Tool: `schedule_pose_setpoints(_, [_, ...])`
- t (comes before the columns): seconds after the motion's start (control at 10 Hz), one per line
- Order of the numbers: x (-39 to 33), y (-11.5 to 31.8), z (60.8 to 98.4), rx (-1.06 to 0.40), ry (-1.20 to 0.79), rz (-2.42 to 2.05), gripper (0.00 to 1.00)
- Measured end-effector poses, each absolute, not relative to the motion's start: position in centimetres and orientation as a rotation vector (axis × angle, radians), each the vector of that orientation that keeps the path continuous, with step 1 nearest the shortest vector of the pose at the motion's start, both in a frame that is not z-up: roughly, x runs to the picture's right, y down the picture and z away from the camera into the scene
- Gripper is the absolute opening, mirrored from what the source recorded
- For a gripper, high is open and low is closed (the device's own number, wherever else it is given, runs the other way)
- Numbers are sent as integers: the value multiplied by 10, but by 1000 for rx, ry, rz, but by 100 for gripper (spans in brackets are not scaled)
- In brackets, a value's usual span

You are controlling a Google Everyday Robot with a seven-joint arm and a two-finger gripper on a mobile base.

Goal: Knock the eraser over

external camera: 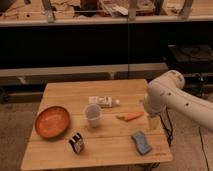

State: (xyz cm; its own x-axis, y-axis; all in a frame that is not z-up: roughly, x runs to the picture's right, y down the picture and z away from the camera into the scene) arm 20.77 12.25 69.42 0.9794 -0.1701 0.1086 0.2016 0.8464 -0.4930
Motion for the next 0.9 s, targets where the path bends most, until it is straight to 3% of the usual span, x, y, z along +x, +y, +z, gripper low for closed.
schedule_pose_setpoints(0.9, [182,128,695,-523,-103,-270,80])
